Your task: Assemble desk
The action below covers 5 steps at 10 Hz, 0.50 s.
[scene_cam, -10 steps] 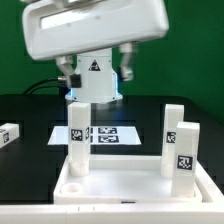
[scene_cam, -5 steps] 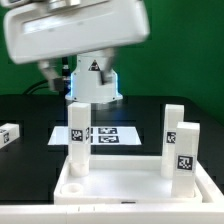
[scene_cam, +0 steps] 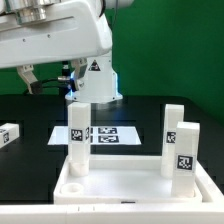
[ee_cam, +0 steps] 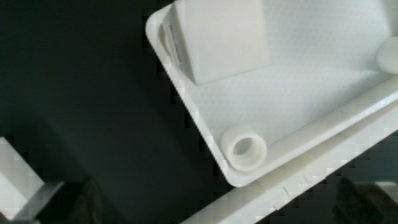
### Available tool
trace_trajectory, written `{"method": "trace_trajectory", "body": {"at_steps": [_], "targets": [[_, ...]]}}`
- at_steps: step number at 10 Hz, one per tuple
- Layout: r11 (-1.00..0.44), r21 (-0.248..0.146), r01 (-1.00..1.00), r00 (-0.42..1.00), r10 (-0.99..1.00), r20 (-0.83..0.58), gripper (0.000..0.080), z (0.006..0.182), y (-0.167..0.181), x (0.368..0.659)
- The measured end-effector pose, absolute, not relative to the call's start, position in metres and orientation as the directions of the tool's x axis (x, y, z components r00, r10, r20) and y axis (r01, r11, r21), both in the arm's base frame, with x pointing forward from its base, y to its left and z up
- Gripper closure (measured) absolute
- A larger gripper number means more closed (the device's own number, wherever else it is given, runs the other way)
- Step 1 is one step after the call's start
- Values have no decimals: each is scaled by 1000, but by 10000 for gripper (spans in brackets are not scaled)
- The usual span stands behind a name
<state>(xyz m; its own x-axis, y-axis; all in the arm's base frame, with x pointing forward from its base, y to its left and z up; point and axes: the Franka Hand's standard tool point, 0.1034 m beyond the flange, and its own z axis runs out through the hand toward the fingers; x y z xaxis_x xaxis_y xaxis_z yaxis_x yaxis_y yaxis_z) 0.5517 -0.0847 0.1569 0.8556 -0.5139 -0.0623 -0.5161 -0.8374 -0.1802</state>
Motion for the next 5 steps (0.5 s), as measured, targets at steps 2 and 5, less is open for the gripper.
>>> {"method": "trace_trajectory", "body": {"at_steps": [2, 5], "targets": [[-834, -177, -522, 852, -518, -73, 150, 154, -88, 548], [-798, -136, -587, 809, -572, -137, 150, 117, -141, 493]]}}
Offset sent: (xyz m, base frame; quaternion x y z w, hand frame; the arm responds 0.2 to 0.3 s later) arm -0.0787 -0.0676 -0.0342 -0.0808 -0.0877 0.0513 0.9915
